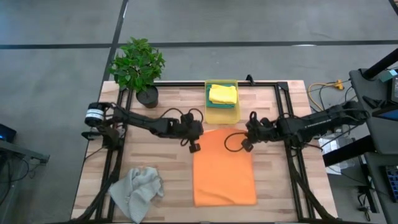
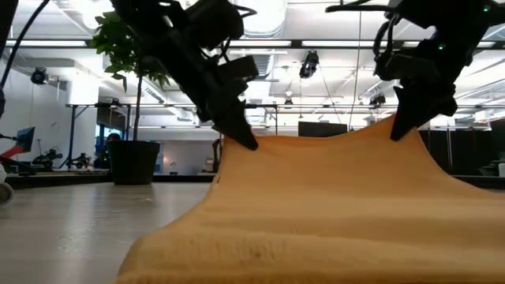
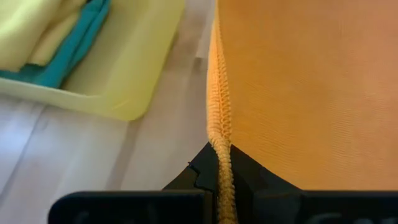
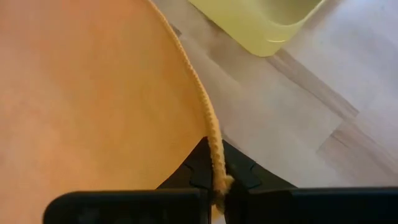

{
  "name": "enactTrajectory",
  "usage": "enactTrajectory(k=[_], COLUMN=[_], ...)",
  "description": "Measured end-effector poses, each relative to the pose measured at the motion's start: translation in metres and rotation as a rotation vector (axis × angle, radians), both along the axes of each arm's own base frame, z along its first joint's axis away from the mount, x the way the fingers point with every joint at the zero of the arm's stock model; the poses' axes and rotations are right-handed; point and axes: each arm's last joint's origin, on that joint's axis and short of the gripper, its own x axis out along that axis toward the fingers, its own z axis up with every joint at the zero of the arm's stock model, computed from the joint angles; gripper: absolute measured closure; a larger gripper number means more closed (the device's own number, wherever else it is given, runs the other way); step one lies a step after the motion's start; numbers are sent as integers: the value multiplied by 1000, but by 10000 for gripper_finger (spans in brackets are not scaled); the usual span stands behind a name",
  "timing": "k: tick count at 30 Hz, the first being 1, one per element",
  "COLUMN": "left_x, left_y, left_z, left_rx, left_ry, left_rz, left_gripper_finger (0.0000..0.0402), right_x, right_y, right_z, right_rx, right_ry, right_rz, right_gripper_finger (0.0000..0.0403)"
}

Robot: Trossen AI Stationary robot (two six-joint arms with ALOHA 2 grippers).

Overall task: Fold microfiber towels
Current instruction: Fold the orange microfiber towel

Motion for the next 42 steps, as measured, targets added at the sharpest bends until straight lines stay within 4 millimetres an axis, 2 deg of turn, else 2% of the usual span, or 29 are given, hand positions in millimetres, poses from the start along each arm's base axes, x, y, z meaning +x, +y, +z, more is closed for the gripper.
enactTrajectory(k=[8, 12, 17, 20, 25, 29, 32, 37, 38, 42], left_x=[-1, -1, -3, -8, -24, -32, -36, -44, -47, -56], left_y=[17, 19, 19, 18, 13, -10, -42, -118, -130, -149], left_z=[-1, 0, 0, 10, 31, 41, 44, 45, 44, 47], left_rx=[0, 8, 13, 10, -133, -315, -369, -302, -269, -143], left_ry=[0, 3, 29, 51, 53, 31, 40, -4, -13, -45], left_rz=[48, 43, 40, 41, -20, -192, -339, -581, -575, -538], left_gripper_finger=[389, 344, 265, 226, 207, 218, 231, 242, 242, 242], right_x=[2, 2, 2, 4, 8, 8, 1, -14, -17, -25], right_y=[-11, -12, -13, -13, -2, 25, 51, 96, 104, 131], right_z=[0, 0, 1, 7, 24, 31, 31, 29, 28, 22], right_rx=[53, 57, 42, 34, 35, 67, 70, 80, 79, 80], right_ry=[15, 15, 14, -4, -77, -144, -146, -174, -188, -220], right_rz=[19, 21, 18, 36, 148, 351, 499, 649, 664, 705], right_gripper_finger=[392, 370, 322, 297, 274, 271, 276, 286, 287, 292])
